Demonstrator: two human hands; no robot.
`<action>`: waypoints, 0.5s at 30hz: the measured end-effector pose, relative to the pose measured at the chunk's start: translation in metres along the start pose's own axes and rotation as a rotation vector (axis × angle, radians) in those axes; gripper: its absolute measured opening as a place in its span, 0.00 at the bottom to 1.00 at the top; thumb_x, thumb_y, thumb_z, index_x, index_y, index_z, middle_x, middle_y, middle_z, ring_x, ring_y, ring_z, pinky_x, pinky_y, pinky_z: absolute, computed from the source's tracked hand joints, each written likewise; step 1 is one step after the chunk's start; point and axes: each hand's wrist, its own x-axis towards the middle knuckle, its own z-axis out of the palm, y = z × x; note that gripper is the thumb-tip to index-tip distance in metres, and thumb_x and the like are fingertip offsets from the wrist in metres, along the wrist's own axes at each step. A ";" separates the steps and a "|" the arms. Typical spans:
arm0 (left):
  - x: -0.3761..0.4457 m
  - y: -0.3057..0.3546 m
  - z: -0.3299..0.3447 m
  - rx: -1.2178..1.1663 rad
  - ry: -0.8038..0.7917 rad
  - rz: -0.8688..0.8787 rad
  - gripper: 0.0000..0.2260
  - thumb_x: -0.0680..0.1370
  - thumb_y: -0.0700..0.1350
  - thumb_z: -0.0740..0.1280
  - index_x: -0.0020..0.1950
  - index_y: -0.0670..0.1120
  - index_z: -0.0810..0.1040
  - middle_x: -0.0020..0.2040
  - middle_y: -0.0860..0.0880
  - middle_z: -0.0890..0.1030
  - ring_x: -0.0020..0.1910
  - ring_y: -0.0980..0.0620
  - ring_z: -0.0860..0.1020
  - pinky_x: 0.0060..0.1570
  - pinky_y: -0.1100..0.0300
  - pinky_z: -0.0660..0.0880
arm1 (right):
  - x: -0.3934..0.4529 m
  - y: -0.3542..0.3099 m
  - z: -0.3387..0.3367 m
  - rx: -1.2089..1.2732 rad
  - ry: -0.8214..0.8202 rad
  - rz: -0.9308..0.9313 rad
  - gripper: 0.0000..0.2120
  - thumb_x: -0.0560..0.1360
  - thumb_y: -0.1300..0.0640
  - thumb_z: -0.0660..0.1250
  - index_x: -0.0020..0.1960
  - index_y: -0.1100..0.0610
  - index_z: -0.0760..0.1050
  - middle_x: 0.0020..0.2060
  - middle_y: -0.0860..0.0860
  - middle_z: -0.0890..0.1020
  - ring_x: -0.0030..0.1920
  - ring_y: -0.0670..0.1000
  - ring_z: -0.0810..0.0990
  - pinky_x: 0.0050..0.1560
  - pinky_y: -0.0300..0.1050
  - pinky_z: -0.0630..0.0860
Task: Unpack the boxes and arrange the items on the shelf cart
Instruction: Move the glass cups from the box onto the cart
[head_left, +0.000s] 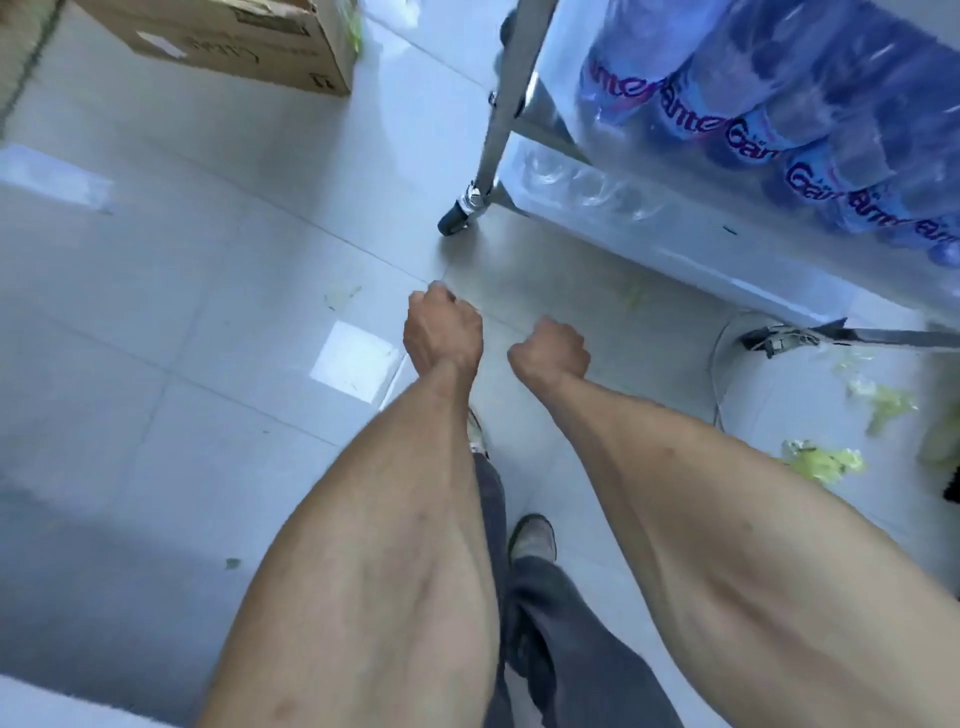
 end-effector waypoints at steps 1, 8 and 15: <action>0.006 -0.006 -0.013 0.006 -0.002 -0.016 0.11 0.79 0.42 0.58 0.55 0.42 0.78 0.57 0.43 0.76 0.51 0.41 0.78 0.51 0.52 0.74 | -0.006 -0.017 0.000 -0.010 -0.001 -0.027 0.15 0.73 0.56 0.63 0.60 0.57 0.74 0.59 0.57 0.77 0.62 0.59 0.74 0.59 0.48 0.72; 0.075 -0.022 -0.103 0.067 0.134 -0.117 0.15 0.80 0.43 0.59 0.66 0.42 0.71 0.65 0.41 0.70 0.65 0.42 0.68 0.61 0.50 0.66 | -0.025 -0.139 -0.026 0.005 -0.038 -0.184 0.06 0.72 0.62 0.61 0.49 0.57 0.73 0.47 0.56 0.77 0.56 0.60 0.78 0.46 0.45 0.72; 0.173 -0.006 -0.184 -0.024 0.157 -0.179 0.14 0.78 0.41 0.61 0.64 0.43 0.71 0.65 0.42 0.70 0.65 0.41 0.68 0.60 0.50 0.68 | -0.004 -0.262 -0.054 0.048 -0.044 -0.291 0.12 0.77 0.56 0.60 0.59 0.59 0.72 0.58 0.59 0.75 0.59 0.61 0.76 0.58 0.49 0.73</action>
